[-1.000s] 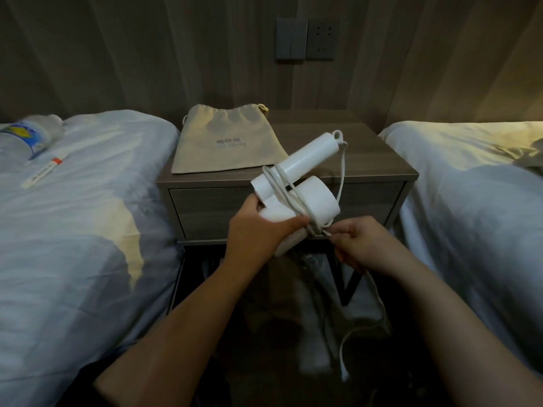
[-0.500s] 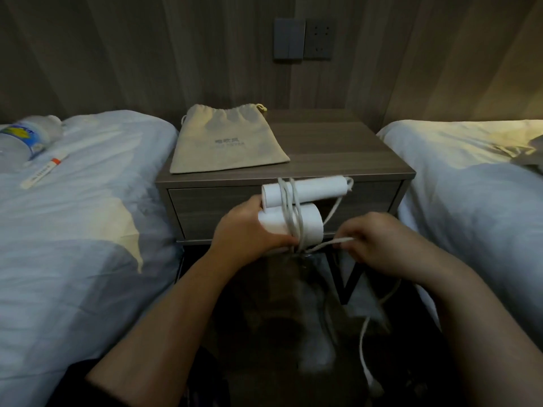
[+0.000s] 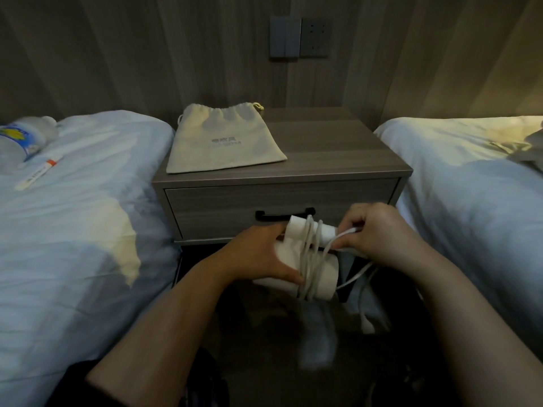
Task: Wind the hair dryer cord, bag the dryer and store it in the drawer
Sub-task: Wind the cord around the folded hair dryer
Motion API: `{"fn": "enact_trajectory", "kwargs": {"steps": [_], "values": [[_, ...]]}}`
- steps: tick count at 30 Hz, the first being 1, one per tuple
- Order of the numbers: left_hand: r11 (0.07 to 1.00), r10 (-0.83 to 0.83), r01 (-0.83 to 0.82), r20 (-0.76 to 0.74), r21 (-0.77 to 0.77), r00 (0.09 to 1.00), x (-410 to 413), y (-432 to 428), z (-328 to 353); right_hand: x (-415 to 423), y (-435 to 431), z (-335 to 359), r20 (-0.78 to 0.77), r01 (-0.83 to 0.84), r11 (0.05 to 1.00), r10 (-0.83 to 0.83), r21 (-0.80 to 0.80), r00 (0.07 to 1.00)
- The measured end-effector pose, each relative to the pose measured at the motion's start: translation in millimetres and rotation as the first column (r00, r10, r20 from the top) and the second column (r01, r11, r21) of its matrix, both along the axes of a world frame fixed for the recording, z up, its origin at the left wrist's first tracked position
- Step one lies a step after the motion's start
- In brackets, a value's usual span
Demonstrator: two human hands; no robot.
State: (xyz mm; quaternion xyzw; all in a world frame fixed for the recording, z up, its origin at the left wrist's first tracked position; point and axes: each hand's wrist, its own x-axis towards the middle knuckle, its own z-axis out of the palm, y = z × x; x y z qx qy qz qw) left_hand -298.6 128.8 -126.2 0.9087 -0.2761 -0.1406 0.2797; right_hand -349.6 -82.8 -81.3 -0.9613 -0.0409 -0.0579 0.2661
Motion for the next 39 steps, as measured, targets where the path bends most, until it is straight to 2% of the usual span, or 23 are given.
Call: {"fn": "enact_trajectory", "kwargs": {"steps": [5, 12, 19, 23, 25, 28, 32, 33, 37, 38, 39], "values": [[0.998, -0.055, 0.055, -0.003, 0.022, 0.998, -2, 1, 0, 6, -4, -9, -0.001, -0.073, 0.996, 0.073, 0.049, 0.997], [0.994, -0.104, 0.104, 0.002, 0.043, 0.995, -5, -3, 0, 8, 2, -13, 0.01, -0.071, 0.989, 0.071, 0.132, 0.997], [0.985, -0.159, 0.162, -0.055, 0.054, 0.986, 0, 1, -1, 6, 2, -9, -0.091, 0.001, 0.996, 0.007, 0.085, 0.996], [0.973, -0.217, 0.225, -0.124, 0.055, 0.968, -1, 3, 1, 7, -7, -7, -0.214, -0.14, 0.96, 0.193, 0.243, 0.958], [0.962, -0.26, 0.27, -0.162, 0.044, 0.952, -2, 3, 2, 11, -14, -11, -0.211, -0.165, 0.908, 0.26, 0.384, 0.942], [0.962, -0.27, 0.274, -0.223, -0.013, 0.937, -1, 3, 2, 15, -20, -21, -0.189, -0.089, 0.796, 0.248, 0.599, 0.95], [0.968, -0.244, 0.217, -0.267, -0.129, 0.932, 0, 0, 2, 25, -23, -32, -0.213, 0.045, 0.768, 0.12, 0.639, 0.97], [0.967, -0.234, 0.191, -0.294, -0.167, 0.927, 0, 0, 3, 27, -22, -34, -0.221, 0.063, 0.719, 0.128, 0.692, 0.967], [0.922, -0.196, 0.045, -0.365, -0.383, 0.91, -1, -5, 1, 29, -18, -44, -0.104, 0.02, 0.361, 0.213, 0.932, 0.971], [0.89, -0.181, -0.02, -0.394, -0.455, 0.901, 0, -6, 0, 29, -19, -45, -0.097, 0.031, 0.337, 0.181, 0.941, 0.979], [0.852, -0.165, -0.087, -0.423, -0.516, 0.891, 1, -8, -1, 29, -20, -45, -0.084, 0.014, 0.367, 0.174, 0.93, 0.981]]}}
